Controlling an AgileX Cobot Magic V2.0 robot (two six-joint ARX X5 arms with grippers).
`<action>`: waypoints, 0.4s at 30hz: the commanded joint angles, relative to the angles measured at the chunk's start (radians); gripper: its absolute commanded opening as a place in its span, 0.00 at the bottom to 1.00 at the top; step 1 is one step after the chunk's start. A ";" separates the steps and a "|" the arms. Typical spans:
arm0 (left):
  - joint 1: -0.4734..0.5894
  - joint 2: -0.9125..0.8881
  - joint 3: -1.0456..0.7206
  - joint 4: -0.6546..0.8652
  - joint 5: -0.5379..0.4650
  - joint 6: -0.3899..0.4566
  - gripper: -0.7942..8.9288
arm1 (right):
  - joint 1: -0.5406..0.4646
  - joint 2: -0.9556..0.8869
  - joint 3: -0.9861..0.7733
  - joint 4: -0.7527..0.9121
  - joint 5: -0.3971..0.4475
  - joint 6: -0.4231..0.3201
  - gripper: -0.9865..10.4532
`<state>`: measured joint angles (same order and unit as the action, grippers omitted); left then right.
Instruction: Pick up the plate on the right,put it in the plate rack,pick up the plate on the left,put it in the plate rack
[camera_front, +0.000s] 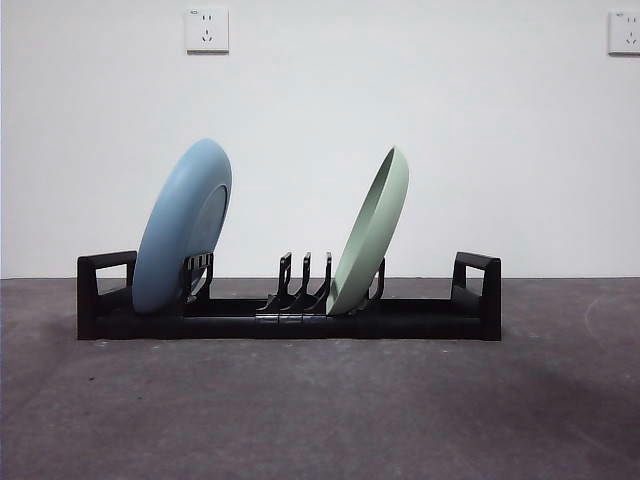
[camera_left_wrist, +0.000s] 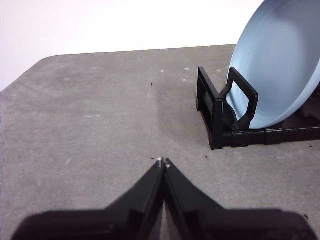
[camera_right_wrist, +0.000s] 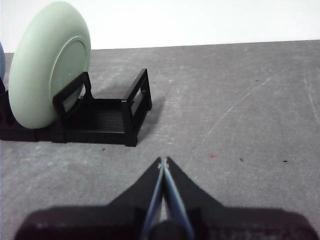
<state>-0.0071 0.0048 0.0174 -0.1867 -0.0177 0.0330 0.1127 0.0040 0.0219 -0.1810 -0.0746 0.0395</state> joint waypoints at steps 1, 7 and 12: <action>0.003 -0.003 -0.014 0.000 -0.001 -0.006 0.08 | 0.000 -0.001 -0.016 0.001 0.003 0.042 0.09; 0.003 -0.003 -0.014 0.000 -0.001 -0.006 0.08 | 0.000 0.003 -0.016 0.001 0.004 0.042 0.09; 0.003 -0.003 -0.014 0.000 -0.001 -0.006 0.08 | 0.000 0.003 -0.016 0.001 0.004 0.042 0.09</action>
<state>-0.0071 0.0048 0.0177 -0.1867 -0.0177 0.0330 0.1127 0.0055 0.0219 -0.1810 -0.0742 0.0685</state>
